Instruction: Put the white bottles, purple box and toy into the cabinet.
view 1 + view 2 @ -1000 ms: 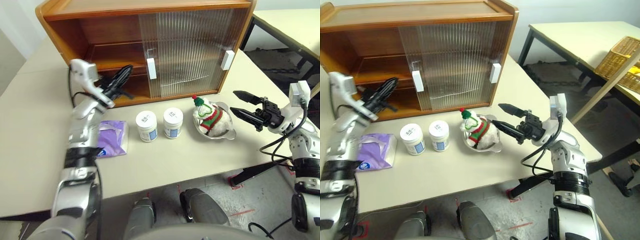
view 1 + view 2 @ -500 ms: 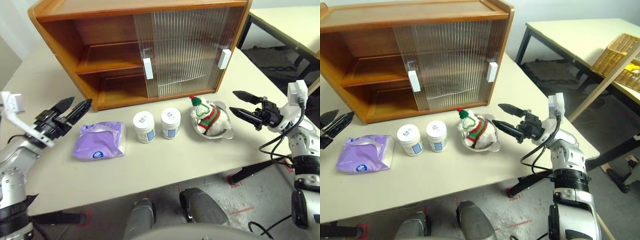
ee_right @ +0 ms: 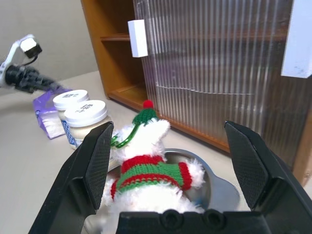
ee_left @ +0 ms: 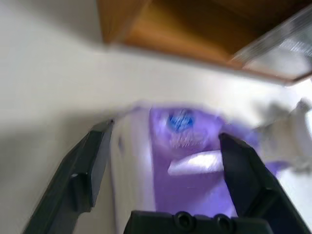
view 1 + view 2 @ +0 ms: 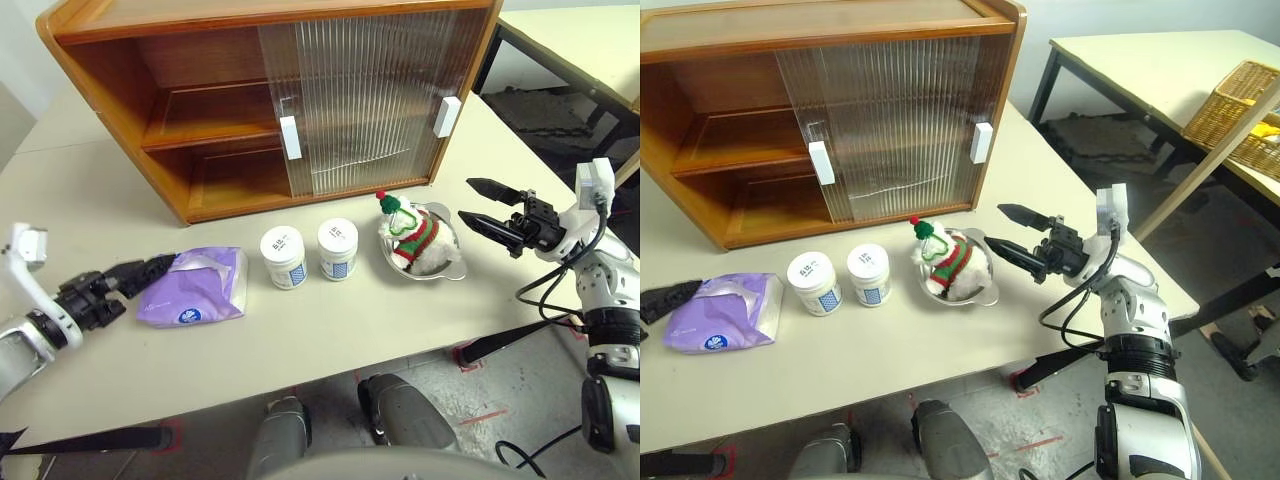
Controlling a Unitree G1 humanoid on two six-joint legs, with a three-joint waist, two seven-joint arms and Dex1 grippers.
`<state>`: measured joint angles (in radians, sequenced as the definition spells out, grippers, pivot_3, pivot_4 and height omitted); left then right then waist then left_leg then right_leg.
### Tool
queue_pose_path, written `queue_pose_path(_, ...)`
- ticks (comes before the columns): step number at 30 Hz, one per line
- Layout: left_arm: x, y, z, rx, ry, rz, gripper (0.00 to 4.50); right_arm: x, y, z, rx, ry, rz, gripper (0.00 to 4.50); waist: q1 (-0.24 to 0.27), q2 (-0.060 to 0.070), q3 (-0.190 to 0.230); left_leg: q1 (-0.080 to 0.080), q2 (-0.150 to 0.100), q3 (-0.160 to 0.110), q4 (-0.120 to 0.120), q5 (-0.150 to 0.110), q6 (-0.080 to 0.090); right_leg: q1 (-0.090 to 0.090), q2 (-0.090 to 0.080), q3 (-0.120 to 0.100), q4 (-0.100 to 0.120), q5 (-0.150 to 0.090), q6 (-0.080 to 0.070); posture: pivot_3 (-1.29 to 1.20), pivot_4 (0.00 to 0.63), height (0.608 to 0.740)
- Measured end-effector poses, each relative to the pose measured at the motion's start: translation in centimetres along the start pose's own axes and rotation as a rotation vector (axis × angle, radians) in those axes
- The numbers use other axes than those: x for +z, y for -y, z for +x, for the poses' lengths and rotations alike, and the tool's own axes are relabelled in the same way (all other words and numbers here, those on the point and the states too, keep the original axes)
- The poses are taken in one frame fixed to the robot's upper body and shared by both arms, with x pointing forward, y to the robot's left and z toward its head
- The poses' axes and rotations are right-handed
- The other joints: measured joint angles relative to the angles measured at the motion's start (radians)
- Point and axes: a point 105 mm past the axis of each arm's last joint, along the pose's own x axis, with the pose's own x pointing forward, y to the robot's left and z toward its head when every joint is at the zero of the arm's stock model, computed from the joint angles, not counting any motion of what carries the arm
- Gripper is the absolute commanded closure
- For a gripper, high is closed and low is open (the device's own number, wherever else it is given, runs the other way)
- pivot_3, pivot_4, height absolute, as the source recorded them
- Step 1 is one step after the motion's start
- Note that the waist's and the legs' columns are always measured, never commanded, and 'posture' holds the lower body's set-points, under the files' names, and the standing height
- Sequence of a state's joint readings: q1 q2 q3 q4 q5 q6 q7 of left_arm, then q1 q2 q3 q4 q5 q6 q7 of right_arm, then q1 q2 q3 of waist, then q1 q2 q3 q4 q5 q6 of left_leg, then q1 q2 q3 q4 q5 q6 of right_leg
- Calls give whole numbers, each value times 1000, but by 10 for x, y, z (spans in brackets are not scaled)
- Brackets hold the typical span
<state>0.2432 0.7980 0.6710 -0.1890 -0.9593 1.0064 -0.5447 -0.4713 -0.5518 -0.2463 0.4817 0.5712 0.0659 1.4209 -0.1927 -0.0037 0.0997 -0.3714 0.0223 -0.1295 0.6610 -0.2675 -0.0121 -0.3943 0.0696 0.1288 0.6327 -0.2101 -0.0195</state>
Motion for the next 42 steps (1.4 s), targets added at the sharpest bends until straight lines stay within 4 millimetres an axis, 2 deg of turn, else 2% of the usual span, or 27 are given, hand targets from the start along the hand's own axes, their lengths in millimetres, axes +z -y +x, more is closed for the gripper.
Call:
queue_pose_path(3, -22, -15, 2, 64, -96, -23, 2081, 0, 1, 0, -2, 1, -2, 0, -1, 0, 0, 0, 2, -1, 0, 0, 0, 0, 2, 0, 0, 1, -2, -235, 85, 740)
queue_pose_path(9, -22, -21, 5, 66, -74, -53, 4073, 2, 1, 1, -4, 1, -6, 0, -3, 7, -5, 5, 2, -1, -1, 0, 0, 2, 2, -1, 1, 2, -4, -229, 84, 740)
queue_pose_path(11, -22, -22, 5, 59, -57, -65, 4473, 2, 1, 0, -4, 1, -6, 0, -4, 8, -6, 5, 2, -1, -1, 0, 0, 2, 3, -1, 1, -1, 1, -226, 84, 740)
queue_pose_path(14, -15, -19, 7, 23, 21, -107, 4473, 2, 1, 1, -4, 1, -6, 0, -3, 8, -5, 5, 3, -1, -1, 1, -1, 2, 3, -1, 1, -2, 3, -218, 89, 740)
queue_pose_path(22, 44, 19, 2, -175, 332, -144, 4473, -1, -1, 4, 13, -10, 9, 0, 1, 8, -5, 4, 1, 1, -1, 1, -2, 3, 3, 0, 1, 1, -3, -190, 97, 740)
queue_pose_path(27, 72, 41, 3, -207, 425, -73, 4473, -1, -4, 1, 29, -19, 24, 0, 12, 8, -5, 6, 0, 1, -1, 2, -4, 5, 3, 0, 1, -1, 1, -189, 101, 740)
queue_pose_path(35, 108, 62, 34, -132, 560, -79, 4473, -1, -8, 0, 34, -29, 27, 0, 30, 3, -2, 7, -1, 2, 2, 4, -4, 8, 3, 0, 1, -2, 6, -197, 109, 740)
queue_pose_path(39, 120, 89, 51, -179, 596, -63, 4473, 0, -8, 1, 34, -30, 22, 0, 38, 1, 0, 7, -5, 4, 2, 4, -4, 8, 3, 0, 0, -1, 6, -196, 109, 740)
queue_pose_path(42, 127, 99, 60, -176, 612, -33, 4473, 0, -9, 1, 37, -31, 20, 0, 40, 0, 0, 7, -5, 7, 2, 4, -4, 8, 4, 0, 0, -1, 6, -201, 106, 740)
